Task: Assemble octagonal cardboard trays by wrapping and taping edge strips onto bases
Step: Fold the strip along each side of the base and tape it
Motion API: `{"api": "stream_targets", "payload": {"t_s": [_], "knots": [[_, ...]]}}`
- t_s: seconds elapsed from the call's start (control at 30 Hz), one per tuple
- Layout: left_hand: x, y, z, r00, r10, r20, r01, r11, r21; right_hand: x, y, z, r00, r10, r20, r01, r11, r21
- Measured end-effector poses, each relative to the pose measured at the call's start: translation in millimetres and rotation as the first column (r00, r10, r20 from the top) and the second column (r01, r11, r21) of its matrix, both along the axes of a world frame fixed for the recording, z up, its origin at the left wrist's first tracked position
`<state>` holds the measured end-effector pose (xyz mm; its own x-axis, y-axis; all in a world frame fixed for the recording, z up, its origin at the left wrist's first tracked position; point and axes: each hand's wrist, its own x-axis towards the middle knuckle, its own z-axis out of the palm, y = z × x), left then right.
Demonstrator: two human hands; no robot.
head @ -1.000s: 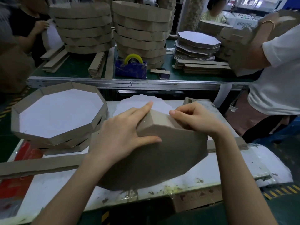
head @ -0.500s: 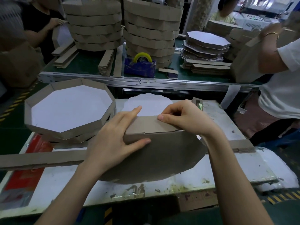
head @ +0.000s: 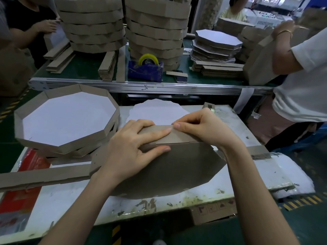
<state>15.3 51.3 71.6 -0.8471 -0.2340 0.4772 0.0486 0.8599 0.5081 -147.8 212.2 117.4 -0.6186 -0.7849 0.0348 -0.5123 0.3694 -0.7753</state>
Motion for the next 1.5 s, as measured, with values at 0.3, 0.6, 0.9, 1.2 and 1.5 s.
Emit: {"api": "stream_targets", "payload": {"t_s": [0.3, 0.6, 0.9, 1.2, 1.5], "knots": [[-12.0, 4.9, 15.3, 0.992, -0.048, 0.119, 0.06, 0.993, -0.099, -11.0, 11.3, -2.3, 0.993, -0.068, 0.101, 0.068, 0.998, 0.002], [-29.4, 13.4, 22.6, 0.987, -0.084, 0.137, 0.09, 0.995, -0.04, -96.3, 19.5, -42.0, 0.781, -0.48, 0.399, 0.599, 0.755, -0.265], [-55.4, 29.3, 31.7, 0.976, -0.047, 0.214, 0.062, 0.996, -0.065, -199.5, 28.9, -141.2, 0.437, -0.704, 0.559, 0.743, 0.633, 0.216], [-75.0, 43.0, 34.4, 0.975, 0.038, 0.218, -0.003, 0.988, -0.156, -253.2, 22.0, -186.1, 0.473, -0.76, 0.445, 0.655, 0.641, 0.4], [-78.3, 45.8, 31.4, 0.983, 0.08, 0.163, -0.053, 0.985, -0.167, -253.9, 15.9, -198.1, 0.221, -0.673, 0.706, 0.844, 0.495, 0.208]]}}
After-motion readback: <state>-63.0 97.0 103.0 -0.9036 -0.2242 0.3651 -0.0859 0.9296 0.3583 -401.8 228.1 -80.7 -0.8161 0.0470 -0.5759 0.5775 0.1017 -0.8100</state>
